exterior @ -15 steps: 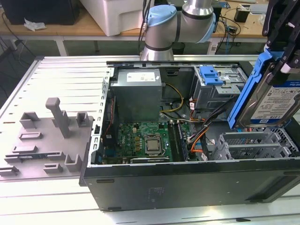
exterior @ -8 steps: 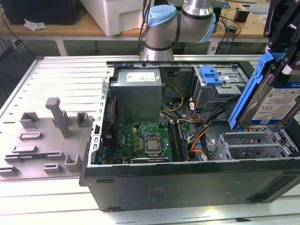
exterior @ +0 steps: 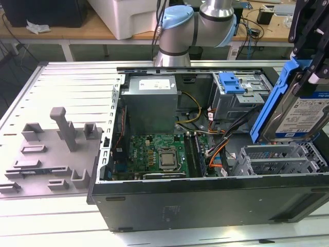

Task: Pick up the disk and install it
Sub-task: 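Insert the disk into the insertion slot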

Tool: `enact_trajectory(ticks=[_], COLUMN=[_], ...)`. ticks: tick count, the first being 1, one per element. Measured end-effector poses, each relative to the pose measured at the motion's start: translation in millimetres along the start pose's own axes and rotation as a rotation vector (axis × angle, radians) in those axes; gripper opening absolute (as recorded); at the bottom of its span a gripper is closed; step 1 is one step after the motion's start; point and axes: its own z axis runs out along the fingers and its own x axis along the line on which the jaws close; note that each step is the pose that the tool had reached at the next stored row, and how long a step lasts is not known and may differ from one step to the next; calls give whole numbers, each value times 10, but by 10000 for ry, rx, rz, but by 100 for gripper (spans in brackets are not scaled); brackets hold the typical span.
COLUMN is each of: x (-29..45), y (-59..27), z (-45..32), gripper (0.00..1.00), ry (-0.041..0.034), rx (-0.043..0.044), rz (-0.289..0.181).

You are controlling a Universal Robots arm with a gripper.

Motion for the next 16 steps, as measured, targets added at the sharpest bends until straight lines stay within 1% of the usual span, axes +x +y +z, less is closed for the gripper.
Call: enact_trajectory(ticks=[16], x=[1], y=[-1], z=[53], gripper=[37], ry=[0], rx=[36], rz=[0])
